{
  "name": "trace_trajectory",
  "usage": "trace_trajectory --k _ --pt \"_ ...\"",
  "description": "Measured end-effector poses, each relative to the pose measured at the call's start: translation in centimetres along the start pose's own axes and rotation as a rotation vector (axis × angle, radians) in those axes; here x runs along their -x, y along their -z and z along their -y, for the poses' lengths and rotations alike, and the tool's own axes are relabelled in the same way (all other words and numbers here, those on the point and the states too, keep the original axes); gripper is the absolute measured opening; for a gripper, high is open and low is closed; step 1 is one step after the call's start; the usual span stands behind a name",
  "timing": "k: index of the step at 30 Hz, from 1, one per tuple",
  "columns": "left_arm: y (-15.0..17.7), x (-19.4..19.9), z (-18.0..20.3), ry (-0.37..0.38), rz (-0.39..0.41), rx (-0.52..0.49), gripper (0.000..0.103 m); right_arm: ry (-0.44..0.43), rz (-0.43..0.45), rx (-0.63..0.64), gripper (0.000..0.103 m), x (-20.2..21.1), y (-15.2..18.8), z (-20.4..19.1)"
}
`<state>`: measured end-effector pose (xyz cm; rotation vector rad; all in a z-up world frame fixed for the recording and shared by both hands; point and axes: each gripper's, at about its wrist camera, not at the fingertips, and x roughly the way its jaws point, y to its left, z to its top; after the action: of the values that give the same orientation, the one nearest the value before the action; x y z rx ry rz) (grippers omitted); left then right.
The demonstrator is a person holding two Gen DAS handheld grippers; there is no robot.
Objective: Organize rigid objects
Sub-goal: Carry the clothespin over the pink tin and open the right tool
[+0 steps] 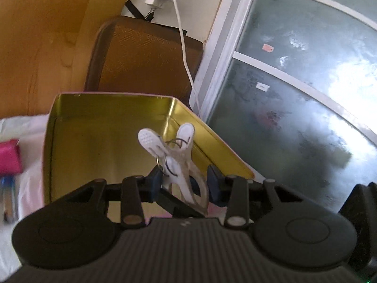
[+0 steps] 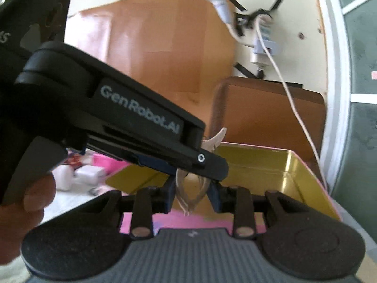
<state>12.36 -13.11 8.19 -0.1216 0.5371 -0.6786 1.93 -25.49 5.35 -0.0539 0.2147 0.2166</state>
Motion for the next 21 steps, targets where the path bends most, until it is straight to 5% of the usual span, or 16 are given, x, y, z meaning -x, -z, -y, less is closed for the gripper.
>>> trace_trajectory --k 12,15,21 --pt "-0.5 -4.4 0.7 -0.127 -0.006 -0.055 0.047 0.029 -0.051 -0.112 0.030 -5.4 1.1 3.8" --pt "-0.5 -4.6 1.0 -0.174 0.003 -0.071 0.053 0.070 -0.057 -0.134 0.042 -5.9 1.3 4.4" --pt "-0.2 -3.3 1.0 -0.237 0.049 -0.068 0.060 0.123 -0.057 -0.224 0.047 -6.1 1.8 6.2"
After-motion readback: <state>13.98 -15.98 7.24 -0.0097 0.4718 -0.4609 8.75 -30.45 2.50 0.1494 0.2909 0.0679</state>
